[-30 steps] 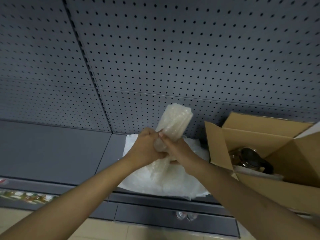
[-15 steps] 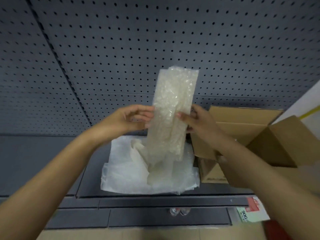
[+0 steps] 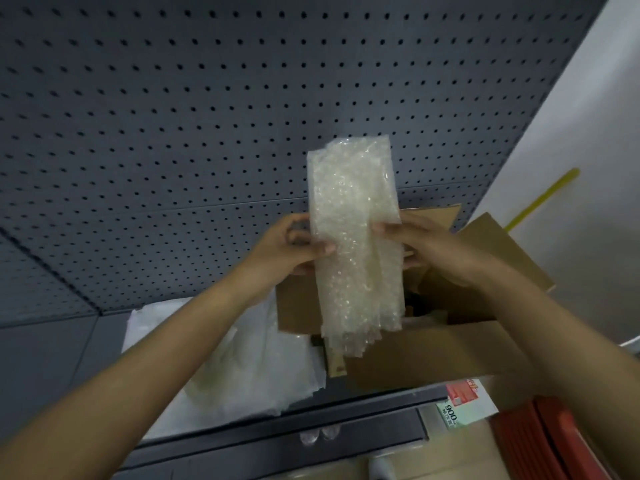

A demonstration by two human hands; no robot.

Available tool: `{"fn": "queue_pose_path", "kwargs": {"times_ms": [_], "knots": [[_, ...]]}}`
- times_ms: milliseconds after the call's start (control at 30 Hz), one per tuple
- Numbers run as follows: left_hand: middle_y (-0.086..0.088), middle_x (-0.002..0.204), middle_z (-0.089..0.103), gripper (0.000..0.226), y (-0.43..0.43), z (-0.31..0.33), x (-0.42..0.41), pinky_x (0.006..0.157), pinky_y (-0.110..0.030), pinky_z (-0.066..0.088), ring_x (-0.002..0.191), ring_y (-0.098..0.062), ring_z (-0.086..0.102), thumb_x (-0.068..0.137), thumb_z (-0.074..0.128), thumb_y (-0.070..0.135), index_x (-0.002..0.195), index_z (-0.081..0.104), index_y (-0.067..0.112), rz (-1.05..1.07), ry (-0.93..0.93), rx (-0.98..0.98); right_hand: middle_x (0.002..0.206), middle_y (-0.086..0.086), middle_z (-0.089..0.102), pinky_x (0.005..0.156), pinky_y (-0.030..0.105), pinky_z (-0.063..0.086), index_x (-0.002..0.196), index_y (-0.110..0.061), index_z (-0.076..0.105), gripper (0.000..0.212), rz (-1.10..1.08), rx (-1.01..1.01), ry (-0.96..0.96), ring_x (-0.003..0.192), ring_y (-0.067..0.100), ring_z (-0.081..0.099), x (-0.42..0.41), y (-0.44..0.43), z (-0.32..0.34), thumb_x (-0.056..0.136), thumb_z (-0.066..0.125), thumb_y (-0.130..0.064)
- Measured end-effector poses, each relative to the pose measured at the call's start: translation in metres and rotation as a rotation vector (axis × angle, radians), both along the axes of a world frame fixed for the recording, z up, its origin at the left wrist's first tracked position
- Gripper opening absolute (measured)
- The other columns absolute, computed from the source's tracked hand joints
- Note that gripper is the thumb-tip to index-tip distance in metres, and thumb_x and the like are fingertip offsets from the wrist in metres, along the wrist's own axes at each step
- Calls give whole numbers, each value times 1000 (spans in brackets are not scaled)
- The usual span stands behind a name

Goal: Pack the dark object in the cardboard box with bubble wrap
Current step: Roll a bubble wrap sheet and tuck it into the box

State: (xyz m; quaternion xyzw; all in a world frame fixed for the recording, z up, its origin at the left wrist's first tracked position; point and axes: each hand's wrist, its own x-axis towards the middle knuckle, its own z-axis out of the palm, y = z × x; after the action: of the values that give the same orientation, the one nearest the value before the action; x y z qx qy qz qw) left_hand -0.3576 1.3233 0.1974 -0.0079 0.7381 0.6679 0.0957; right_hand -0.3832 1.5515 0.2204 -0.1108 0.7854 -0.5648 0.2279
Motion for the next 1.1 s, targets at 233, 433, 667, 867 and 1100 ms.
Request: {"fn": "queue_pose_path", "kwargs": {"times_ms": [233, 433, 667, 867, 1100], "knots": [[-1, 102, 67, 51, 99, -23, -45, 78, -32, 61, 94, -13, 69, 79, 76, 13, 124, 52, 13, 104, -52, -53, 120, -13, 66, 91, 26, 53, 130, -32, 52, 58, 133, 142, 67, 102, 1, 64, -56, 80, -10, 77, 72, -43], [-3, 118, 65, 57, 133, -73, -52, 87, -18, 48, 108, -13, 62, 82, 74, 22, 133, 49, 23, 12, -135, -312, 110, -15, 59, 78, 12, 43, 125, -29, 55, 51, 111, 323, 283, 95, 2, 57, -109, 125, -21, 78, 75, -32], [1, 162, 8, 66, 143, -135, -56, 120, -39, 20, 148, -25, 12, 92, 58, 36, 150, 26, 34, -402, -141, -918, 100, -7, 53, 76, 20, 35, 129, -26, 57, 55, 194, 460, 562, 93, 10, 50, -133, 106, -60, 78, 75, -30], [-8, 161, 1, 78, 160, -143, -66, 116, -48, 19, 144, -37, 12, 90, 59, 40, 152, 12, 34, -447, -90, -1110, 110, 0, 62, 74, 24, 41, 133, -32, 52, 55, 321, 600, 744, 101, 19, 58, -130, 84, -85, 82, 70, -24], [-7, 155, 21, 58, 153, -129, -50, 113, -40, 33, 137, -29, 32, 91, 58, 36, 144, 39, 25, -463, -11, -1054, 119, 4, 63, 78, 37, 53, 132, -27, 46, 49, 431, 841, 768, 102, 27, 62, -128, 66, -119, 85, 60, -26]]}}
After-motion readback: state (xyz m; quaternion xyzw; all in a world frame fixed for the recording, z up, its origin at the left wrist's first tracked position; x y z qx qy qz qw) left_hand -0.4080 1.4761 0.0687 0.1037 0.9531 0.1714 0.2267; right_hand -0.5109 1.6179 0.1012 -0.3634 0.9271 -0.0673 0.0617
